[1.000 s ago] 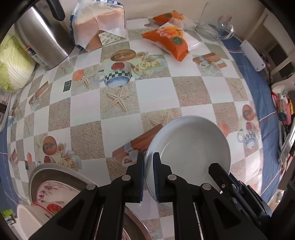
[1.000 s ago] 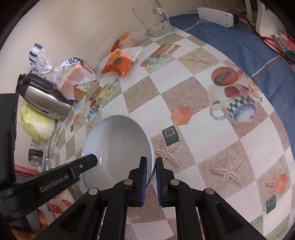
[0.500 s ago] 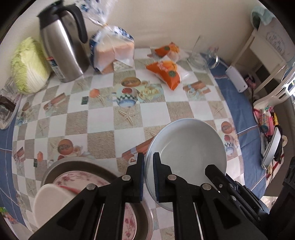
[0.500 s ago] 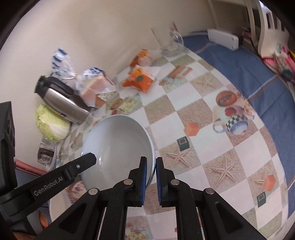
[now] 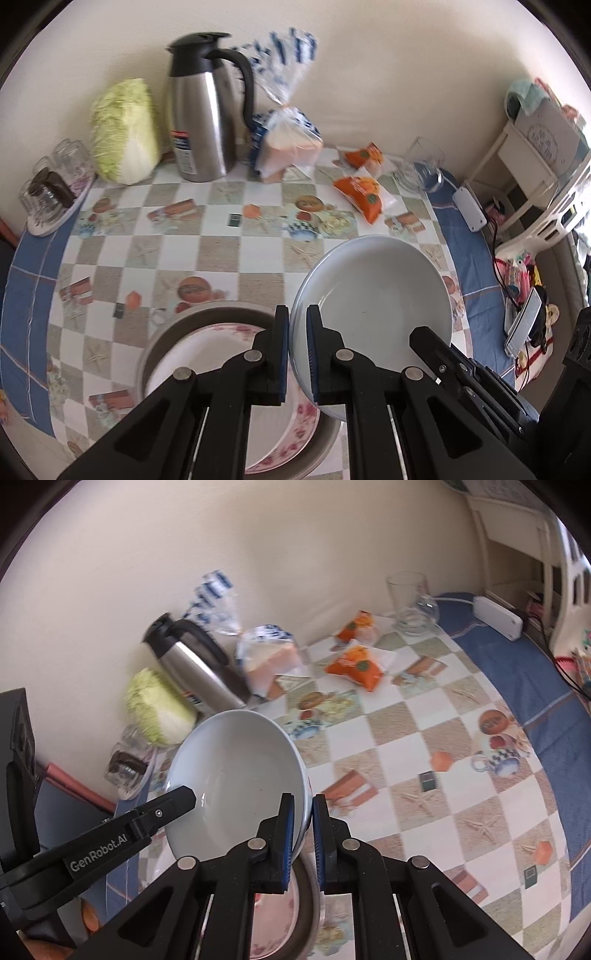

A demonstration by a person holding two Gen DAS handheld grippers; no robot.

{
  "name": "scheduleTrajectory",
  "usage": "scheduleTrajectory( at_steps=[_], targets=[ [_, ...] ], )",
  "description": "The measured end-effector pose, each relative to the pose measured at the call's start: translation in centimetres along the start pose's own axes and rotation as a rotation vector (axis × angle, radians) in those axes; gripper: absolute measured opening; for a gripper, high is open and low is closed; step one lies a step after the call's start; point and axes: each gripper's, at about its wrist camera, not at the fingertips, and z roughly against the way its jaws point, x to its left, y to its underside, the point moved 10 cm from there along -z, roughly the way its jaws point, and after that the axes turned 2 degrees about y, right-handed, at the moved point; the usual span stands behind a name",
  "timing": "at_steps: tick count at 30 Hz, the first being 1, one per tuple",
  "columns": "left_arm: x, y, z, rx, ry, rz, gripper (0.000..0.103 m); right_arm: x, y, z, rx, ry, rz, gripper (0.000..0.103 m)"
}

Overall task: Organize plates and bowls
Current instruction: 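Lift the round white bowl with both grippers and carry it over the basin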

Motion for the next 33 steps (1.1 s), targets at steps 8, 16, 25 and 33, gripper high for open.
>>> scheduleTrajectory(
  at_steps=[8,16,25,33],
  targets=[
    [4.3,1.2,3.5,-0.058,-0.007,0.074,0.009,4.9,1.6,1.0,-0.003,-0.046,0.092,0.011],
    [8.0,3.8,4.2,-0.081,0.016,0.175,0.009,7.8,4.2,0.3,0.033,-0.062,0.167,0.011],
    [10.6,6.0,4.1,-0.126,0.026,0.256,0.009,9.6,6.6,-1.0,0.082,-0.058,0.227,0.011],
    [11.2,6.8,4.1,-0.174,0.099,0.342,0.009,9.7,6.9,-1.2,0.09,-0.055,0.237,0.011]
  ],
)
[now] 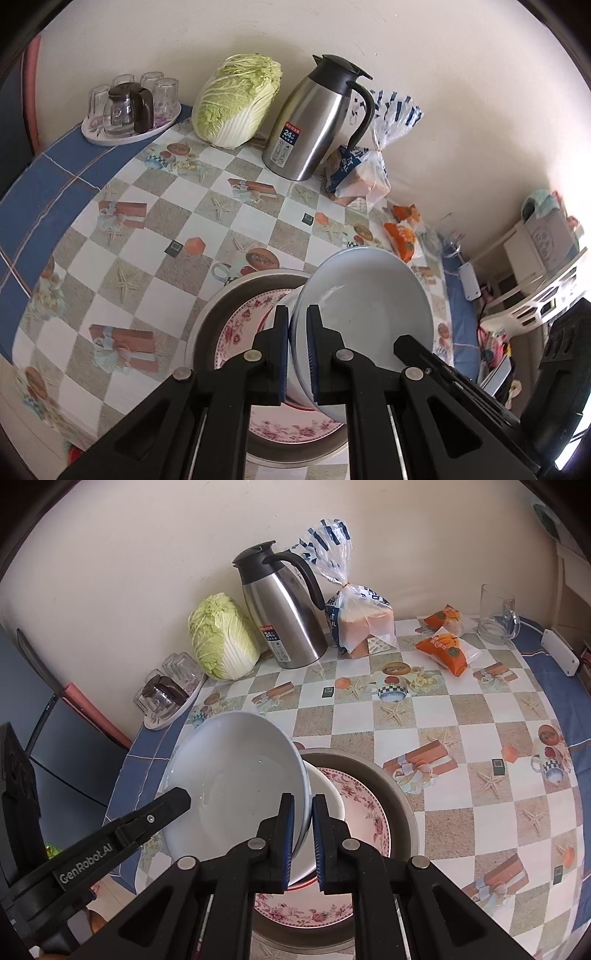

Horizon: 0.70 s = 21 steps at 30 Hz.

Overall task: Organize plates and bowls
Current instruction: 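Lift the round white bowl with both grippers and carry it over the basin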

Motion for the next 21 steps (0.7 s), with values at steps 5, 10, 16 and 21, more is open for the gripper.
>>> scheduleTrajectory(
  at_steps=[5,10,16,21],
  targets=[
    [0.1,0.1,-0.1,-0.02,0.022,0.008,0.009,-0.1,0.1,-0.2,0.007,0.008,0.003,0.011],
    [0.4,0.3,-0.7,-0.02,0.053,0.023,0.009,-0.1,0.1,-0.4,0.007,0.028,0.008,0.011],
    [0.7,0.2,-0.5,-0.027,0.065,0.032,0.009,0.0,0.2,-0.7,0.013,0.043,0.016,0.011],
    [1.4,0.5,-0.6,-0.021,0.071,0.053,0.009,0.4,0.7,-1.2,0.024,0.055,0.036,0.011]
  ],
)
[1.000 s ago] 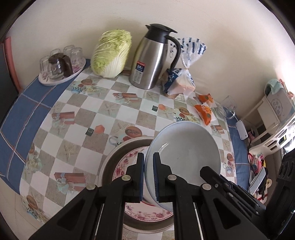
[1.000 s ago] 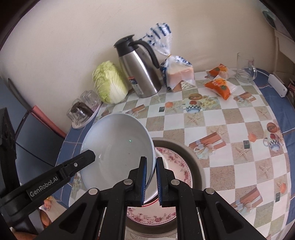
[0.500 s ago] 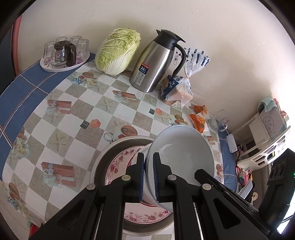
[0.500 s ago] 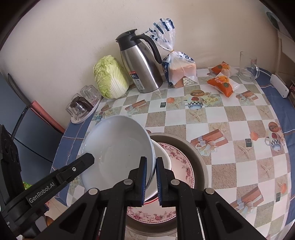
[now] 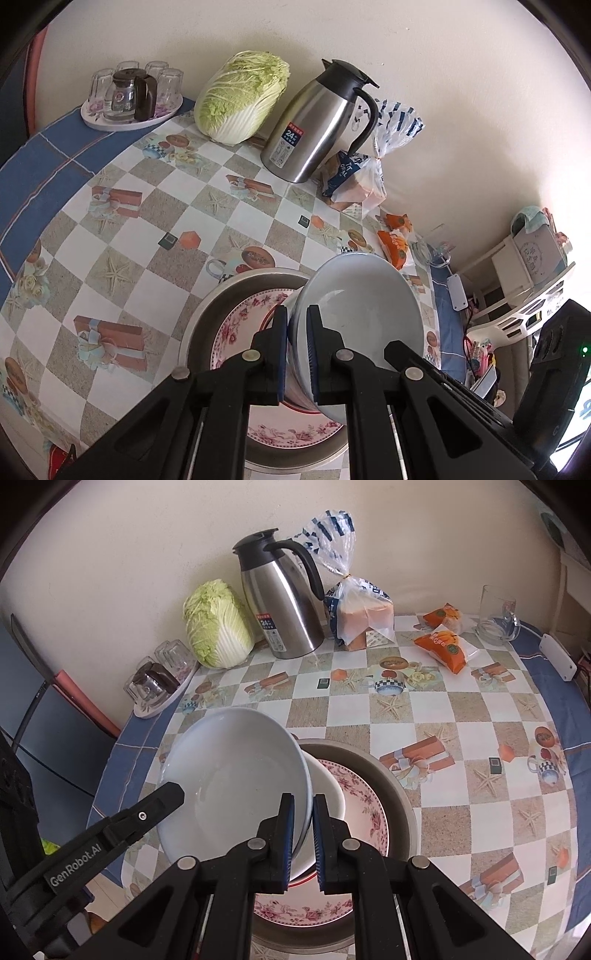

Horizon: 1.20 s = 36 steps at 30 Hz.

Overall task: Organize plates and bowls
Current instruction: 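Lift the round white bowl with both grippers and carry it over the basin, then lower the round white bowl into the square bowl with both grippers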

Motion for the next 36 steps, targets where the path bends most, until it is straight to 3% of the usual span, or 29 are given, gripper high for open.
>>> scheduleTrajectory(
  at_steps=[17,36],
  targets=[
    [0.1,0.9,-1.3,0.047,0.016,0.008,0.009,-1.0,0.6,-1.4,0.035,0.036,-0.011,0.012],
    [0.5,1.2,-1.7,0.062,0.025,0.032,0.009,-1.0,0.0,-0.9,0.009,0.054,-0.003,0.013]
  ],
)
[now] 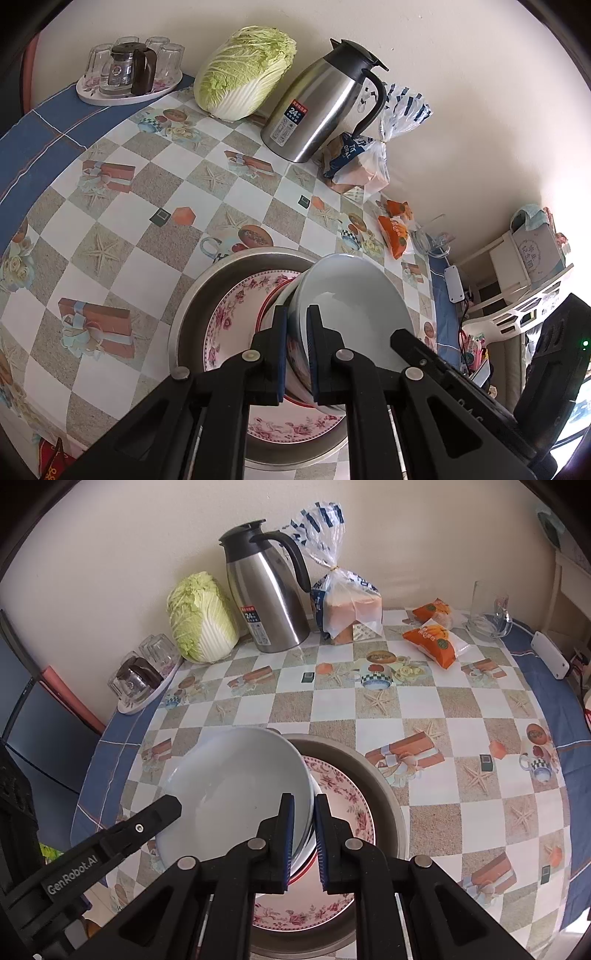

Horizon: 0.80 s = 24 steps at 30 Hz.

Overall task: Organize plates and bowls
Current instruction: 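Lower the round white bowl into the square bowl with both grippers, then open both grippers to release the round bowl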

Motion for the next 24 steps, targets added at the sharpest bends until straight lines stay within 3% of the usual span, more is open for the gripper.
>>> scheduleTrajectory(
  at_steps=[2,5,6,7,9,13,24],
  targets=[
    [-0.2,-0.1,0.3,-0.01,-0.005,-0.015,0.009,-0.1,-0.2,0.3,-0.013,-0.003,0.0,0.013],
    [-0.4,-0.4,1.0,-0.029,-0.011,-0.033,0.012,-0.4,-0.4,0.6,-0.022,0.005,-0.001,0.034],
    [-0.3,-0.4,1.2,-0.033,-0.021,-0.037,0.021,-0.5,-0.5,0.7,-0.024,0.011,-0.002,0.042],
    [-0.2,-0.5,1.3,-0.038,-0.033,-0.038,0.039,-0.6,-0.5,0.8,-0.026,0.017,0.001,0.044],
    [0.0,-0.8,1.8,-0.058,-0.059,-0.044,0.06,-0.7,-0.6,0.9,-0.03,0.03,0.005,0.044],
    [1.1,-1.3,2.4,-0.081,-0.117,-0.043,0.078,-0.7,-0.5,0.8,-0.026,0.036,0.018,0.056],
    [4.9,-1.8,2.7,-0.104,-0.275,-0.036,0.093,-0.4,-0.3,0.5,-0.035,0.048,0.05,0.088]
  ],
)
